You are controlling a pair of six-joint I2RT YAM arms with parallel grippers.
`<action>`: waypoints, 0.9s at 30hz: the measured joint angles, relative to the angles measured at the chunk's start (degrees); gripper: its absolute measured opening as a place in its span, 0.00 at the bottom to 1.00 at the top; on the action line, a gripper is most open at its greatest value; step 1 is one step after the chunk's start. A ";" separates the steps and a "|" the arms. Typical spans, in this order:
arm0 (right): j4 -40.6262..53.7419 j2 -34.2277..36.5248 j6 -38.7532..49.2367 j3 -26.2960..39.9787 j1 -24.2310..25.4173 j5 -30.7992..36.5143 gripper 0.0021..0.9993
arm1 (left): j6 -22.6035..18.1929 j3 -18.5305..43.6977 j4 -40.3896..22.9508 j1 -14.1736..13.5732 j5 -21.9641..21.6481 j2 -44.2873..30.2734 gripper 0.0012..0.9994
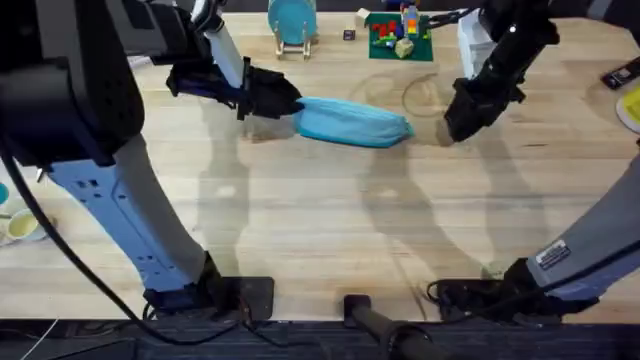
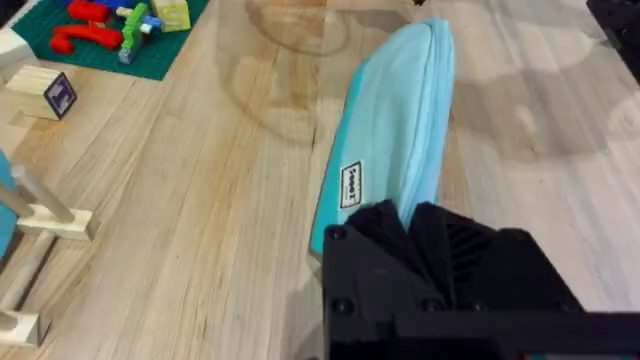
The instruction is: Unzip the bag, pick up the pens from the table one at a time and place them inside, then zip the bag closed.
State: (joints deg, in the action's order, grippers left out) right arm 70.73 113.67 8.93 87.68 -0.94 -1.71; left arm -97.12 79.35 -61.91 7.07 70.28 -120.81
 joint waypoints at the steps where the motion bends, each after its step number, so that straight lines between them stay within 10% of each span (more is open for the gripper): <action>1: 0.03 0.00 -0.01 0.00 -0.03 0.22 0.03 | 0.00 0.00 0.00 0.00 0.00 0.00 0.04; 16: 0.08 -5.09 -0.23 -0.02 -0.03 0.87 0.06 | 0.00 0.00 0.00 0.00 0.00 0.00 0.04; 23: 0.27 -15.45 -0.41 -0.02 -0.03 0.87 0.96 | 0.00 0.00 0.00 0.00 0.00 0.00 0.04; 27: 0.34 -21.30 -0.82 -0.02 -0.03 0.87 1.00 | 0.00 0.00 0.00 0.00 0.00 0.00 0.04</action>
State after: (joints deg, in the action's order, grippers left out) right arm 71.07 92.37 8.12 87.66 -0.97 -0.84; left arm -97.12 79.35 -61.91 7.07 70.28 -120.81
